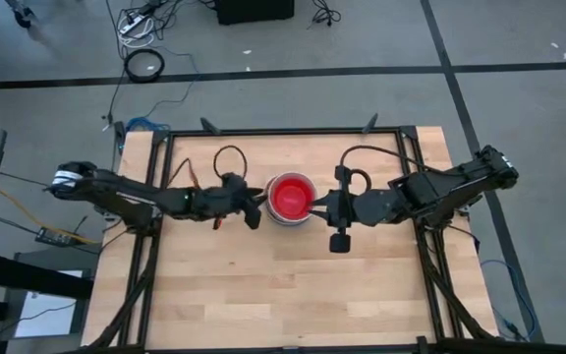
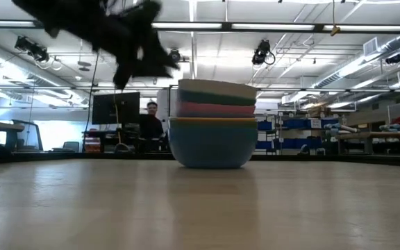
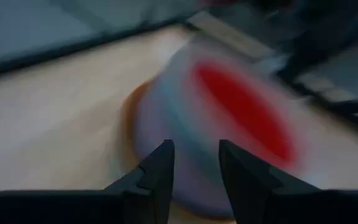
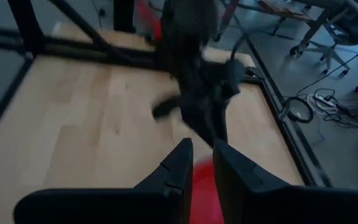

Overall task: Nest bowls inside each other
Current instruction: Move the stack of bowls to the top center of the table, then return to Home Position

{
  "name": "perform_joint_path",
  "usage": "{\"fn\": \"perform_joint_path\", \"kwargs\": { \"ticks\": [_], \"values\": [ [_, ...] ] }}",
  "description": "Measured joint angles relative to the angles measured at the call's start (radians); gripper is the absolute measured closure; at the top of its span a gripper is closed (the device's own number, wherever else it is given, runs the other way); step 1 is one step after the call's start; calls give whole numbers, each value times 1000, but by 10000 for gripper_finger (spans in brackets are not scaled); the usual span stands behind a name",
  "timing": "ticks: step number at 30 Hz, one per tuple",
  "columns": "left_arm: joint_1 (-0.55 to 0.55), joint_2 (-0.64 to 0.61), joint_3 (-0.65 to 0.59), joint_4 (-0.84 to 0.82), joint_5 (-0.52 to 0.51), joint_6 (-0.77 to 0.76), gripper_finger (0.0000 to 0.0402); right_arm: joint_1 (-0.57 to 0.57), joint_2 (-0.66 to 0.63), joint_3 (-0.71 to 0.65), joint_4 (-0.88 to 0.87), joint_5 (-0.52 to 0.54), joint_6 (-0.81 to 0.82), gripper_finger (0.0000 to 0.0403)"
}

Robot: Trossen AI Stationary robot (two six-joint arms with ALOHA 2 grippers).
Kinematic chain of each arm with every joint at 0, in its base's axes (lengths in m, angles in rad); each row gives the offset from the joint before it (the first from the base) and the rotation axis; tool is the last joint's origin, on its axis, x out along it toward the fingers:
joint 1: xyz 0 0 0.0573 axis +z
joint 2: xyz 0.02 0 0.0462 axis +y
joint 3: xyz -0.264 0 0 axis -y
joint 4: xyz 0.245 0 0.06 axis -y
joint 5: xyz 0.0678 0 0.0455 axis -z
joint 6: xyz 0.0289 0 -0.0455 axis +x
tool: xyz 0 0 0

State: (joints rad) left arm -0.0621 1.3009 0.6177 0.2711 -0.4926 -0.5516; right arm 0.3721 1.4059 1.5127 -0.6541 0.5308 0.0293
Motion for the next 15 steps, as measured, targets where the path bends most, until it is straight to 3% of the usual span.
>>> {"fn": "perform_joint_path", "kwargs": {
  "ticks": [4,10,15],
  "values": [
    [-36,-144,69,3,76,131,265,13,0,0,-8,1,-39,352],
    [-119,-360,172,-26,98,314,265,32,-1,0,27,2,-48,352],
    [-200,-494,221,-34,205,440,265,54,-1,0,71,-1,-104,352]
  ]
}}
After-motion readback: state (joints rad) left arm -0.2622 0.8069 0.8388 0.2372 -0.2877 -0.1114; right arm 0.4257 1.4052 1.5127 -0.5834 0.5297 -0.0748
